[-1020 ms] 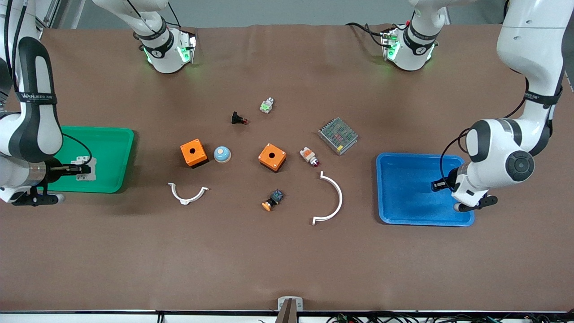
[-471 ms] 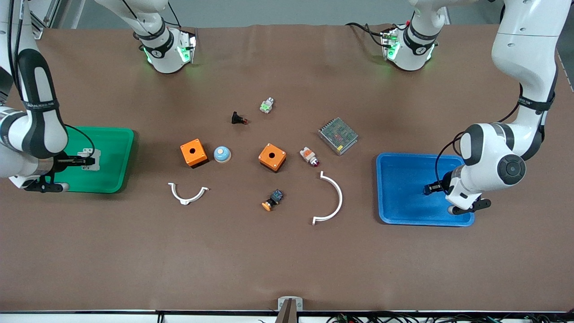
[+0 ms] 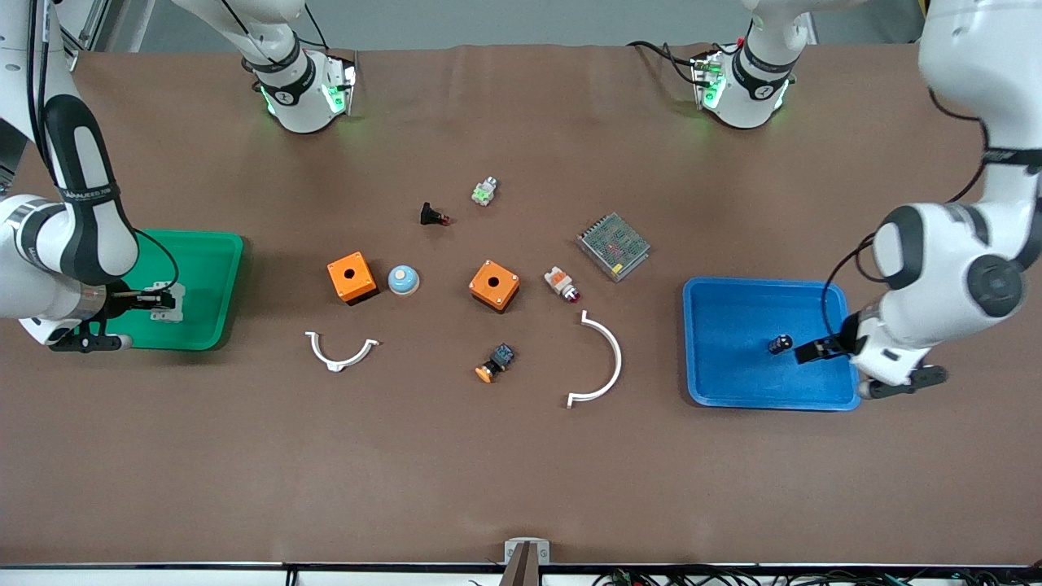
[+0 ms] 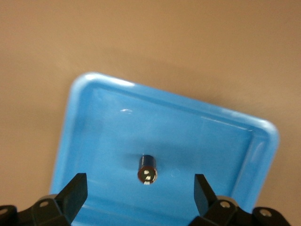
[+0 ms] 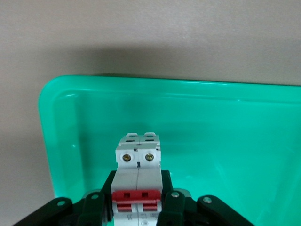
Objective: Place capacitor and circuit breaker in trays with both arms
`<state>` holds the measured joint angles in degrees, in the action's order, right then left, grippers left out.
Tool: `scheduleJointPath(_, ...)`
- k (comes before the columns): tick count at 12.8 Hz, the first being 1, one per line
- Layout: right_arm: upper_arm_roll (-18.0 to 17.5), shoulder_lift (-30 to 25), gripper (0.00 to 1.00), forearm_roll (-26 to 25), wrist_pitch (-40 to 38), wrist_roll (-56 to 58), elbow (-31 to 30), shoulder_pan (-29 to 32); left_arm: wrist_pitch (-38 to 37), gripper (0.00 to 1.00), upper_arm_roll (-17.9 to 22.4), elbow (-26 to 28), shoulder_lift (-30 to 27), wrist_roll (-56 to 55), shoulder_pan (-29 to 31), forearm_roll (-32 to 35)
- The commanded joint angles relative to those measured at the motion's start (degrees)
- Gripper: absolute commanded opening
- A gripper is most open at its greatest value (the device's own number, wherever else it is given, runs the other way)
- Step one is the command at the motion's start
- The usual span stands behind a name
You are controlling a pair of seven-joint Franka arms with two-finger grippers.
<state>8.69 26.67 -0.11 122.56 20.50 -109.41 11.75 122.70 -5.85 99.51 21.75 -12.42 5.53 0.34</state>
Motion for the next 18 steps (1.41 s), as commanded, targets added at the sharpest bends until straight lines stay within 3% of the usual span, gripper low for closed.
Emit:
scheduleJointPath(1,-1.0,1.3,0.12,-1.1,1.4,1.6,-0.5,2.7,-12.5,1.00,-0.1,-6.5,-5.7,2.7,1.1,0.5)
scheduleJointPath(2,-1.0,1.4,0.28,-1.0,1.5,1.6,-0.5,2.6,-16.4,1.00,-0.1,-8.3,-7.7,2.8,1.1,0.5)
scheduleJointPath(3,-1.0,1.4,0.79,-1.0,1.4,1.4,-0.4,2.3,-19.4,1.00,-0.1,-9.3,-9.9,3.4,1.1,0.5)
scheduleJointPath(4,-1.1,0.9,1.00,-1.0,0.7,1.5,-0.1,2.3,-21.5,1.00,-0.3,-9.6,-12.3,4.2,1.1,0.5)
scheduleJointPath(7,-1.5,-4.2,1.00,-0.3,-8.1,-0.5,4.2,-1.4,-27.4,1.00,-0.7,-9.5,-18.8,5.3,1.0,0.5)
scheduleJointPath(11,-1.5,-5.1,1.00,0.3,-17.4,-4.9,18.3,-9.3,-31.9,1.00,-2.4,-9.0,-23.6,7.4,0.8,-0.2)
scheduleJointPath(14,-1.5,-5.4,1.00,5.3,-25.4,-10.4,27.1,-14.5,-34.6,1.00,-1.6,-8.1,-26.0,7.2,-1.9,-0.3)
scheduleJointPath(16,-1.6,-8.1,1.00,5.4,-31.1,-17.0,29.5,-16.1,-35.5,1.00,-1.6,-8.0,-26.8,7.3,-1.8,-0.3)
scheduleJointPath(18,-1.2,-9.4,1.00,4.5,-31.3,-17.0,32.0,-16.8,-35.1,1.00,-1.7,-8.4,-26.5,7.5,-1.5,-0.3)
